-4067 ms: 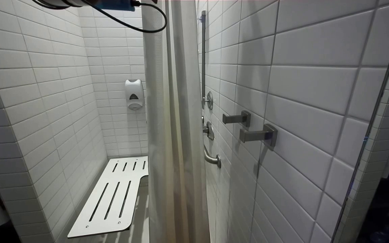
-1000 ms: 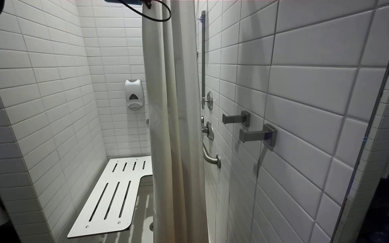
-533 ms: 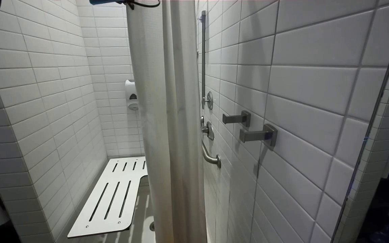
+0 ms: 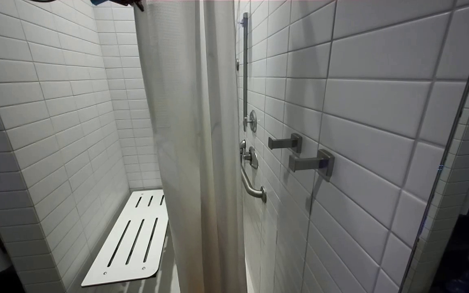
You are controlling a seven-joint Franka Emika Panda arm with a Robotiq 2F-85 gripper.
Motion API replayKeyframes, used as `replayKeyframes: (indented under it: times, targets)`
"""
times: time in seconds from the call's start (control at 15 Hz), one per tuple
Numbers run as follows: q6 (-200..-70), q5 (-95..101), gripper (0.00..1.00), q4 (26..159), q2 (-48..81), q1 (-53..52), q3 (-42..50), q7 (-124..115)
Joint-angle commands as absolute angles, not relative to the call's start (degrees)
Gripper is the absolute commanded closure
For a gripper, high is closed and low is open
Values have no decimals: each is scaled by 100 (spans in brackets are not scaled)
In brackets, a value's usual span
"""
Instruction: Draw the curtain to the left.
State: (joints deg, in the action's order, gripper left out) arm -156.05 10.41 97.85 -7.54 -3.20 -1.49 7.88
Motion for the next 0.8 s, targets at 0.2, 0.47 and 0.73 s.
replayKeyframes:
  times: [0.2, 0.47, 0.73]
  targets:
    - [-15192, 1772, 100, 10417, -1068, -332, -554, 845]
    - [-15043, 2082, 100, 10258, -975, -362, -754, 725]
    - [-14828, 2695, 100, 10123, -837, -359, -1098, 409]
